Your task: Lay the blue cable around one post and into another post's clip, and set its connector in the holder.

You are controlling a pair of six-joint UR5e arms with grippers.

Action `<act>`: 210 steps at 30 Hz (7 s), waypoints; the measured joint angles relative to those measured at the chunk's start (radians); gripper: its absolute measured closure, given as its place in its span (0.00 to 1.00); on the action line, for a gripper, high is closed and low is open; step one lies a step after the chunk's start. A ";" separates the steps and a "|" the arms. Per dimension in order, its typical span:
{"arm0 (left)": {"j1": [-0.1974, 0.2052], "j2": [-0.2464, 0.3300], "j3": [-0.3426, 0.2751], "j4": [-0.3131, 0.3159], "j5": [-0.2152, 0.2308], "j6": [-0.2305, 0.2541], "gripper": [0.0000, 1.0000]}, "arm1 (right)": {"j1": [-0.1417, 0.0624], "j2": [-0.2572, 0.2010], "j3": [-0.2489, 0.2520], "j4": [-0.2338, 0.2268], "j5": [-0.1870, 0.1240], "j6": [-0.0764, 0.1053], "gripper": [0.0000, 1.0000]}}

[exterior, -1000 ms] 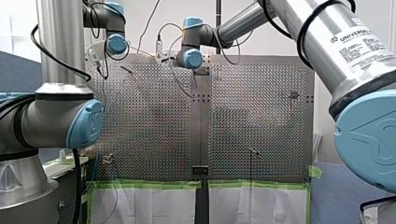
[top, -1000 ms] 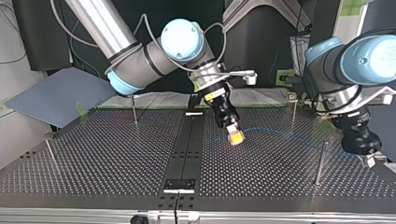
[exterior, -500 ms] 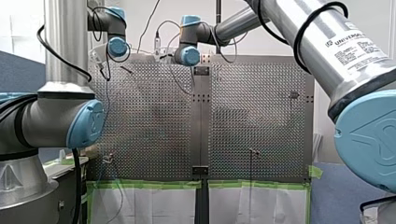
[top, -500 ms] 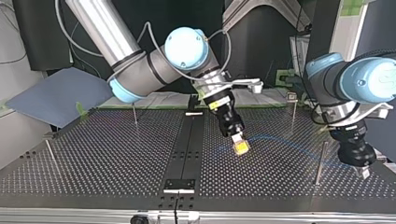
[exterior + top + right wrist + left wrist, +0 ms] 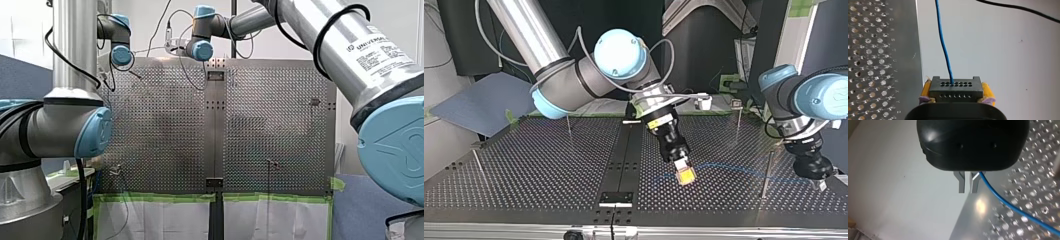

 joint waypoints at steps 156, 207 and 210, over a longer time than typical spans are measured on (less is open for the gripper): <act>-0.030 -0.181 -0.122 0.056 0.052 -0.111 0.01 | -0.275 0.053 0.757 -0.601 0.582 0.130 1.00; -0.063 -0.181 -0.122 0.058 0.035 -0.073 0.01 | -0.535 0.155 1.189 -0.920 0.556 0.133 1.00; -0.065 -0.181 -0.122 0.058 0.036 -0.073 0.01 | -0.545 0.180 1.214 -0.926 0.531 0.125 1.00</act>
